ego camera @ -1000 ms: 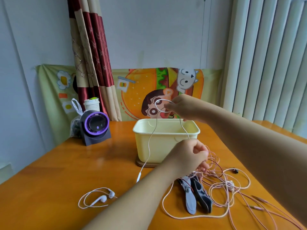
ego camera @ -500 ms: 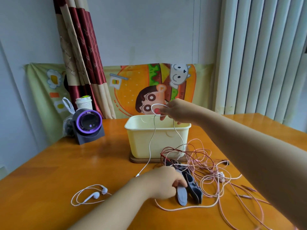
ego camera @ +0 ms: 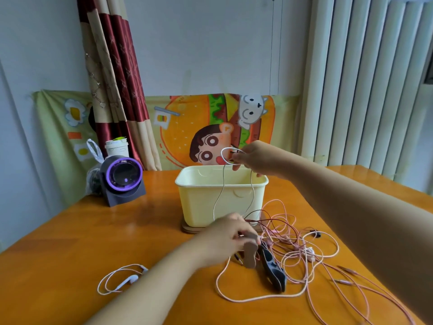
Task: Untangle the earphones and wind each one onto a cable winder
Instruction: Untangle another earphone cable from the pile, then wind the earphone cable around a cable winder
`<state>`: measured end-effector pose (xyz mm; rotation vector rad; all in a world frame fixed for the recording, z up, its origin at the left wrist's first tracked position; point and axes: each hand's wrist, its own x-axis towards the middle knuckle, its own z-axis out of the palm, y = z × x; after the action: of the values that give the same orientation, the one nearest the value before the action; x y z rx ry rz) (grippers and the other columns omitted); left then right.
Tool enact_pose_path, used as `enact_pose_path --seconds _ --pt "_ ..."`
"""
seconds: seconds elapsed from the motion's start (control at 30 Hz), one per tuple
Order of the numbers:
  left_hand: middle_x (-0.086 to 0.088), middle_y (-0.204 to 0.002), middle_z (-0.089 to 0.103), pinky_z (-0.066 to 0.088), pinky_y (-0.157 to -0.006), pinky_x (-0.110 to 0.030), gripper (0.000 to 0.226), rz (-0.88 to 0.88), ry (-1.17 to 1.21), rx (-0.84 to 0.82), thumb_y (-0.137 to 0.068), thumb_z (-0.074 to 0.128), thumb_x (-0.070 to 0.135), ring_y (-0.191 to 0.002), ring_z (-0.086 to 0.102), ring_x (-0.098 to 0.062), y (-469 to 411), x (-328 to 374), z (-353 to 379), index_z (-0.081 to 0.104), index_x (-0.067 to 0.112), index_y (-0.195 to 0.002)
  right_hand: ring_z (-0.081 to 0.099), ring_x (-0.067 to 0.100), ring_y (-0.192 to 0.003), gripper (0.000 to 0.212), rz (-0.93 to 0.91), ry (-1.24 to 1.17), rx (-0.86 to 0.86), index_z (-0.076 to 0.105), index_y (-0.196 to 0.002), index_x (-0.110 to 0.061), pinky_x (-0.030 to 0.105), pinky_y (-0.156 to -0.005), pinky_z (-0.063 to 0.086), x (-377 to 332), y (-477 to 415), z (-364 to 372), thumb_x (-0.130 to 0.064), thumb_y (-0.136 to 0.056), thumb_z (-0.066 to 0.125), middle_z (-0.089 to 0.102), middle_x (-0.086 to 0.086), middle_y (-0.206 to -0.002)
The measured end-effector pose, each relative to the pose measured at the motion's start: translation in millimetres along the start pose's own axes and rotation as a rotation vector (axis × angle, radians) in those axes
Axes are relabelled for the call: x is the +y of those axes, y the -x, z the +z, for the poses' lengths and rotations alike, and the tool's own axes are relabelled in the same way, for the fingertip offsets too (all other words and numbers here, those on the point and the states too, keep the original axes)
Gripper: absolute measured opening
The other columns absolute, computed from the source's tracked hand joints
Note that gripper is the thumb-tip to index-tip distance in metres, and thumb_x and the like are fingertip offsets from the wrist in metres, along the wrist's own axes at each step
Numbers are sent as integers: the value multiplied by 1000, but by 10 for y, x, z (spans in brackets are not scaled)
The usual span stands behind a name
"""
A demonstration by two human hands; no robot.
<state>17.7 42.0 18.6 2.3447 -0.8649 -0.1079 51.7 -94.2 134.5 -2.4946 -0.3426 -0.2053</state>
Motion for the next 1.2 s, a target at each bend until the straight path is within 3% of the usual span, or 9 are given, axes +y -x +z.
enact_pose_path --seconds 0.2,0.33,0.4,0.57,0.7,0.87,1.07,1.17,1.2 --pt "-3 -93 74 52 -91 -36 25 -121 837 253 -102 38 9 -96 68 -18 312 -149 -589 62 10 -95 41 18 -64 37 -41 -79 -13 65 -73 -23 23 -53 39 -83 8 47 -33 -100 41 40 6 -72" --pt "-12 -80 70 57 -72 -38 23 -199 1235 577 -103 37 20 -80 72 -24 575 -475 -802 53 10 -90 48 12 -65 35 -113 -141 -26 65 -79 -15 21 -58 45 -343 -8 273 -28 -100 41 49 1 -72" --pt "-11 -79 59 54 -74 -40 22 -270 1340 747 -103 40 23 -73 69 -23 719 -695 -851 52 11 -90 51 13 -67 32 -133 -172 -62 68 -94 -7 22 -62 47 -488 -81 521 -23 -100 41 53 1 -74" --pt "-3 -62 43 51 -68 -34 25 -435 1307 876 -103 40 24 -42 44 -10 952 -860 -843 53 10 -87 58 23 -80 29 -93 -59 -165 66 -106 3 26 -64 45 -483 -284 1164 -14 -96 44 64 13 -92" --pt "0 -58 46 50 -64 -30 25 -475 1191 865 -102 43 28 -39 42 -8 1206 -964 -915 57 10 -91 58 25 -111 39 -113 331 -386 53 -131 -9 34 -92 49 -451 -372 1668 -19 -93 55 59 11 -126" --pt "1 -61 47 51 -59 -27 34 -505 1082 859 -97 49 44 -45 44 -9 1491 -1095 -1006 62 12 -97 50 22 -124 70 -103 257 -539 37 -144 -23 30 -94 47 -555 -376 1813 -16 -82 66 44 1 -145" --pt "-3 -70 50 51 -62 -29 32 -535 1066 876 -96 52 41 -46 47 -9 1596 -1193 -985 58 14 -112 50 20 -121 54 -224 421 -466 48 -136 -20 30 -94 44 -743 -320 1671 -28 -86 66 52 0 -135" --pt "-3 -75 51 51 -63 -30 23 -512 1082 860 -96 54 36 -46 47 -9 1577 -1184 -936 57 16 -107 59 18 -91 25 -343 350 -171 66 -109 -12 20 -69 45 -800 -215 1630 -22 -85 66 63 4 -102" --pt "-3 -76 51 51 -63 -30 23 -510 1083 850 -96 55 35 -47 47 -8 1570 -1179 -918 57 15 -107 60 16 -83 19 -374 347 -192 68 -103 -10 19 -65 45 -806 -168 1611 -20 -87 65 65 5 -95"
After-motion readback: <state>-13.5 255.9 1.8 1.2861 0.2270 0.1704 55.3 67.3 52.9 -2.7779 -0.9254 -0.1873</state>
